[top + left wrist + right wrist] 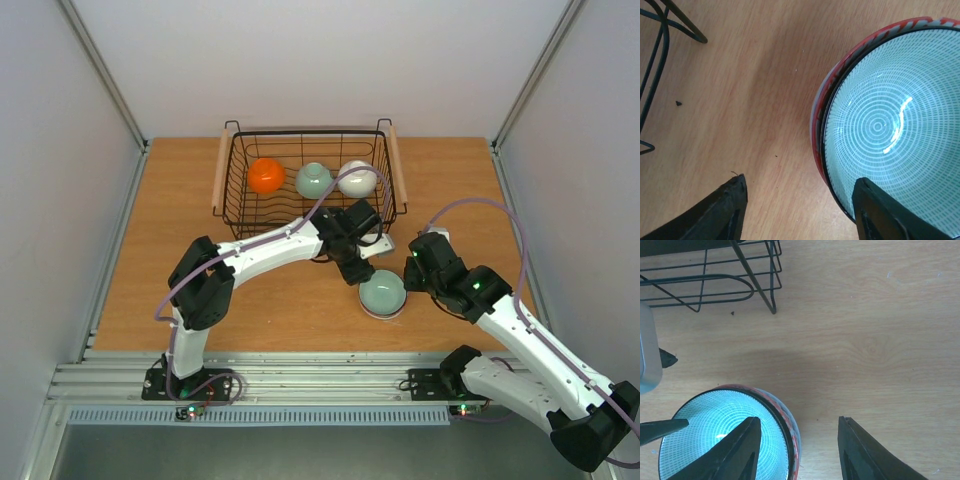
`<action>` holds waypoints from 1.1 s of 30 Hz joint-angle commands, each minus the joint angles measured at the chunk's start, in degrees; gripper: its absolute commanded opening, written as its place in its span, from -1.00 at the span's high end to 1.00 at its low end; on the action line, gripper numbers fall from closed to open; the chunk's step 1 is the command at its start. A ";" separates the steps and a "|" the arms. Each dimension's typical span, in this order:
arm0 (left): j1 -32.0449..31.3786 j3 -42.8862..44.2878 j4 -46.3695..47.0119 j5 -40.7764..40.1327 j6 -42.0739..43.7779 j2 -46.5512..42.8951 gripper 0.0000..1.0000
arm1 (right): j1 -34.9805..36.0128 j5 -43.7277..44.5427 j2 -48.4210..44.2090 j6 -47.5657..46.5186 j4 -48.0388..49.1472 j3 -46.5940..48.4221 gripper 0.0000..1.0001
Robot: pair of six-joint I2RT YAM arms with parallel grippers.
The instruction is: Load the bowls into the dish rack
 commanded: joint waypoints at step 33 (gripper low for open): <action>-2.84 2.73 -2.02 1.07 -0.07 1.95 0.99 | 0.29 -1.63 0.22 -0.78 1.67 -0.05 0.09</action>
